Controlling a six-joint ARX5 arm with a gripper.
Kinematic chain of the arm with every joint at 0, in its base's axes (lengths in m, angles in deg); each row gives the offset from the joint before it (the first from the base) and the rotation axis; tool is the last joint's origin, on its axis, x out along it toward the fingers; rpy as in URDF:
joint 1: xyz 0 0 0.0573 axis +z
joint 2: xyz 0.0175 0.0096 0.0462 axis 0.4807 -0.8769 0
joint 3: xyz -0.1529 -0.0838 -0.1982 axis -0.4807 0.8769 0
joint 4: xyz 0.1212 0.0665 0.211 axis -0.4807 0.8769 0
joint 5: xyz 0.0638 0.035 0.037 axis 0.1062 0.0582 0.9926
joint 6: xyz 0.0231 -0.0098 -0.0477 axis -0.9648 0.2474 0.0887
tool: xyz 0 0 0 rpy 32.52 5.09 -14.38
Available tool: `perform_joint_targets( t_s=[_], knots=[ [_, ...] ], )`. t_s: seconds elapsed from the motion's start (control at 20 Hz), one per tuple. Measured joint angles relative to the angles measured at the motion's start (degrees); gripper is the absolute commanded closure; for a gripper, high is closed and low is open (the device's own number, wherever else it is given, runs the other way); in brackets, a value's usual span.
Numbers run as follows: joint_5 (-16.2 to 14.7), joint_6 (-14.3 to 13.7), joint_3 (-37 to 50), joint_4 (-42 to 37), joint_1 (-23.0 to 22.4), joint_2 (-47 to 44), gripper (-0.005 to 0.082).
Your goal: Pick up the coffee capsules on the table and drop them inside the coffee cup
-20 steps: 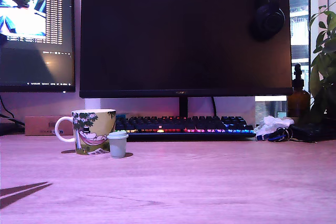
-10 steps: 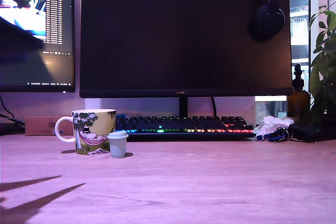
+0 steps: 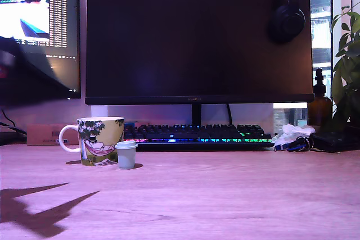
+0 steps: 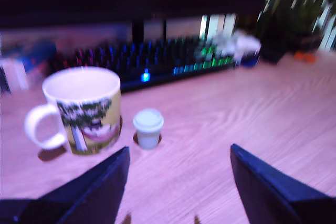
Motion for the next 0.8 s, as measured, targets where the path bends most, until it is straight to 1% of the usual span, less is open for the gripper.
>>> perform_joint_targets(
  t_s=[0.05,0.15,0.25,0.4,0.5,0.8],
  knots=[
    [0.04,-1.42,-1.75,-0.11,-0.44,-2.58,0.0217],
    [0.04,-2.67,-4.85,-1.55,-0.87,-7.39,0.0219],
    [0.11,-2.91,-6.73,-3.69,-0.87,-12.26,0.0219],
    [0.81,-2.91,-6.91,-7.65,-0.87,-18.34,0.0219],
    [1.53,-2.91,-6.91,-11.10,-0.87,-21.33,0.0219],
    [1.66,-2.93,-6.95,-19.43,-0.85,-30.10,0.0221]
  ],
)
